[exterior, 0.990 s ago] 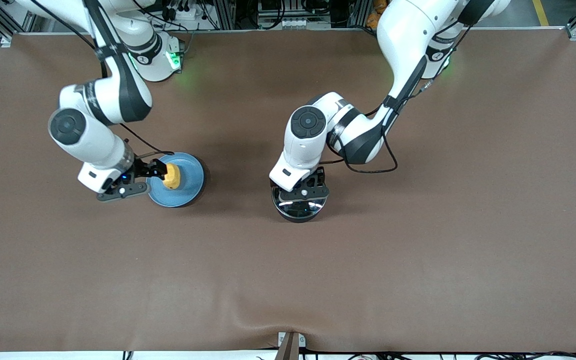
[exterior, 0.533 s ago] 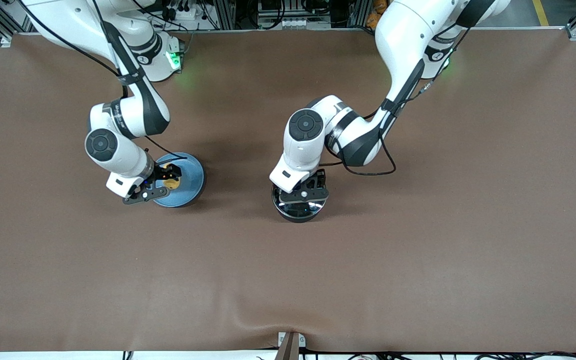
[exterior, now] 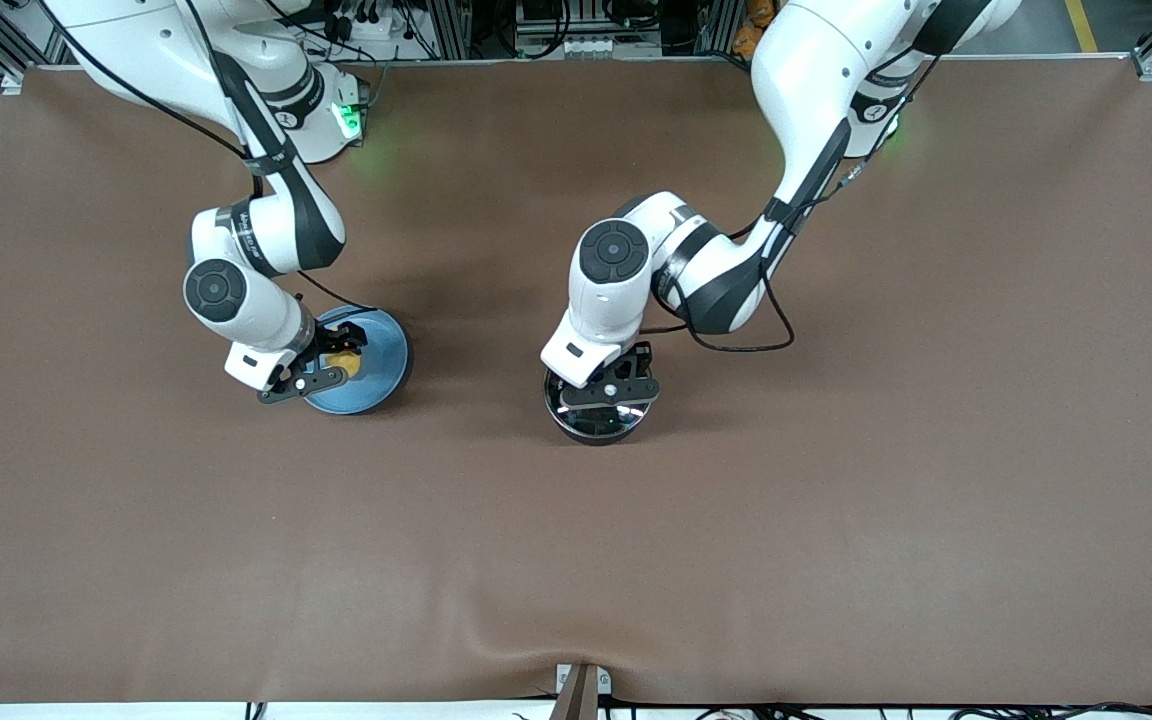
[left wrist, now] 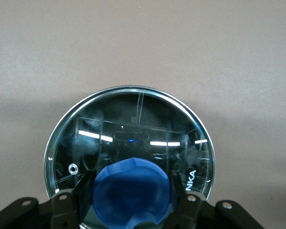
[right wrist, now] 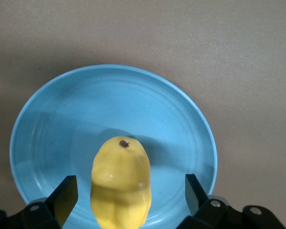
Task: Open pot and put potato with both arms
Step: 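Grasp the lid knob with the left gripper while the right gripper grasps the potato, then set the lid down with the left gripper while the right gripper carries the potato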
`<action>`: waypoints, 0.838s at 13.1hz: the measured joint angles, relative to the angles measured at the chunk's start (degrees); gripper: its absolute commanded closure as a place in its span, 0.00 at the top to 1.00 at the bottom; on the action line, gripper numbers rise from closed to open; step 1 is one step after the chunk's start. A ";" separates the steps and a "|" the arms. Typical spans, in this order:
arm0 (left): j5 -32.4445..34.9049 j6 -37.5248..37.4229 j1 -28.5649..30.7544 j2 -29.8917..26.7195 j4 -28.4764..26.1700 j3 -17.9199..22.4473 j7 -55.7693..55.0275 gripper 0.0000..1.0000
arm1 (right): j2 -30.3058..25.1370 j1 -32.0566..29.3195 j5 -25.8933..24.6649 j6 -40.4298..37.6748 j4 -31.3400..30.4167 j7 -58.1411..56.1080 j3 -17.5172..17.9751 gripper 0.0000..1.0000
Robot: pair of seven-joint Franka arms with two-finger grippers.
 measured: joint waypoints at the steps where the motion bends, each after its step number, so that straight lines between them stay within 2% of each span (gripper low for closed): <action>1: 0.00 0.00 0.00 0.00 0.07 0.00 0.00 0.00 | 0.75 0.00 0.00 0.91 -0.04 0.00 0.00 0.92; 3: 0.00 -0.31 0.02 -0.14 0.46 0.00 0.00 0.00 | 1.89 0.01 0.00 1.82 -0.04 0.00 0.00 0.64; 5: 0.00 -2.15 0.28 -1.21 1.36 0.03 0.00 0.00 | 2.08 0.01 0.00 1.89 -0.04 0.00 0.00 0.41; 8: -0.54 -7.02 3.01 -6.51 2.45 -0.05 0.33 0.00 | 2.07 0.03 0.00 1.89 -0.10 0.00 0.00 0.00; 11: -6.14 -11.60 10.13 -12.25 2.49 0.01 9.73 0.00 | 1.99 0.04 0.21 1.89 -0.08 0.01 0.02 0.00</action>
